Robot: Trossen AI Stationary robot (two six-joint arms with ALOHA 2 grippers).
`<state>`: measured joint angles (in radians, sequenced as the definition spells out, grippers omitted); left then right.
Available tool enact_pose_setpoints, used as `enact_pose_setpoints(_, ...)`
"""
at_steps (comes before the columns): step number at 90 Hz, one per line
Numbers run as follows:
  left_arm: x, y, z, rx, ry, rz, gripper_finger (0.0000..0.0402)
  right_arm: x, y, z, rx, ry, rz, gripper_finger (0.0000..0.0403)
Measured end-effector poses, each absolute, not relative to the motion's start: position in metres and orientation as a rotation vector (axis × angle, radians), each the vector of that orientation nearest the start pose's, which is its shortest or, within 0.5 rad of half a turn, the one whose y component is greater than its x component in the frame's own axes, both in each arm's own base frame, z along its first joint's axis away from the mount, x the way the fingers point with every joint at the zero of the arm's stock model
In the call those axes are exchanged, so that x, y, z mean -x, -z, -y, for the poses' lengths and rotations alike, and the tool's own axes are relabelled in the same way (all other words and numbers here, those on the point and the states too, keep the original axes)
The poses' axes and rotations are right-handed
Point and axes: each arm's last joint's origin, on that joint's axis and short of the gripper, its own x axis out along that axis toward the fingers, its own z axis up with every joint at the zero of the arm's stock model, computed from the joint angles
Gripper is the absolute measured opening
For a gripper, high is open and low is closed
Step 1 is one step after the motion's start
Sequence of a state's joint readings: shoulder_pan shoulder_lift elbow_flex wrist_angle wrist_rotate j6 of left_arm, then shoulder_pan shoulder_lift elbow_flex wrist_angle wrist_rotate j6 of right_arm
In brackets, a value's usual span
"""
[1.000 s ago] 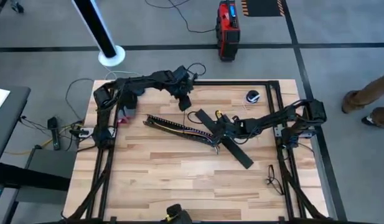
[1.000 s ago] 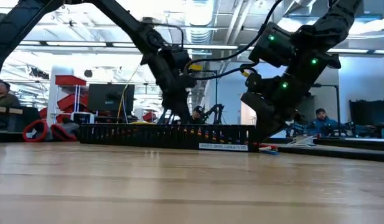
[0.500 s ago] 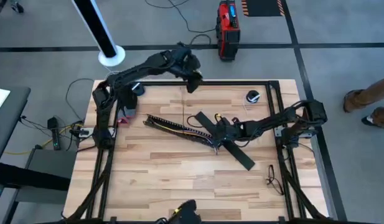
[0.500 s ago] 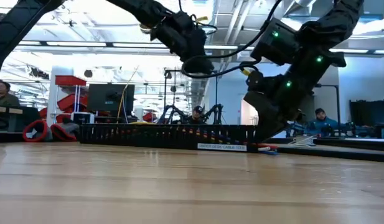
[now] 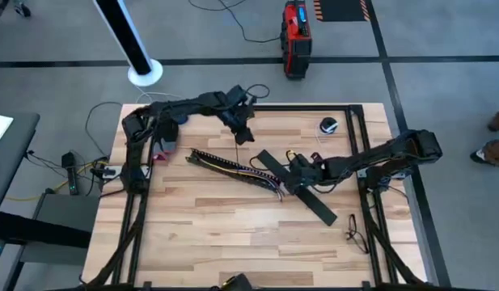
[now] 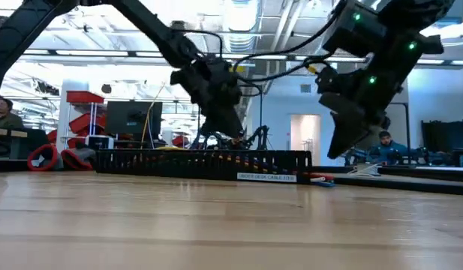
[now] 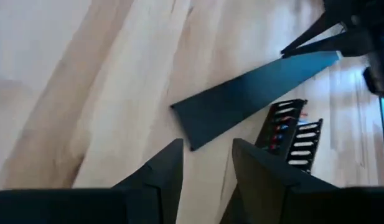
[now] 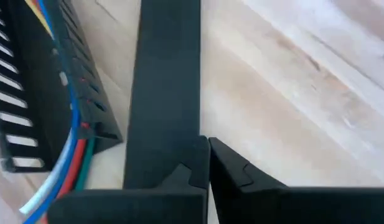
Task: Ziptie cables
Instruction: Close the black cable duct
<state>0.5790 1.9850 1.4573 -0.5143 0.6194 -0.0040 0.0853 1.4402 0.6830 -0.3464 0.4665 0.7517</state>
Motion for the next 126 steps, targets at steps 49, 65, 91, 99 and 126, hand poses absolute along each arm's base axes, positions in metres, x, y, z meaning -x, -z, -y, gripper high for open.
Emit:
enact_pose_setpoints(49,-0.373,-0.166,-0.201,0.659,0.057,-0.923,0.0134,-0.245,-0.159,-0.019,-0.426,0.66,-0.889,0.0039)
enact_pose_setpoints(65,-0.376,-0.164,-0.194,0.605,-0.016,-0.96,0.0134,-0.242,-0.157,-0.021,-0.423,0.661,-0.92,0.0072)
enact_pose_setpoints(91,-0.389,-0.165,-0.17,0.409,-0.18,-1.097,0.0134,-0.241,-0.157,-0.021,-0.424,0.659,-0.931,0.0082)
enact_pose_setpoints(99,-0.392,-0.163,-0.168,0.443,-0.166,-1.083,0.0134,-0.241,-0.157,-0.021,-0.424,0.657,-0.933,0.0082)
enact_pose_setpoints(126,-0.4,-0.158,-0.173,0.556,-0.097,-1.017,0.0134,-0.241,-0.157,-0.023,-0.424,0.645,-0.94,0.0082)
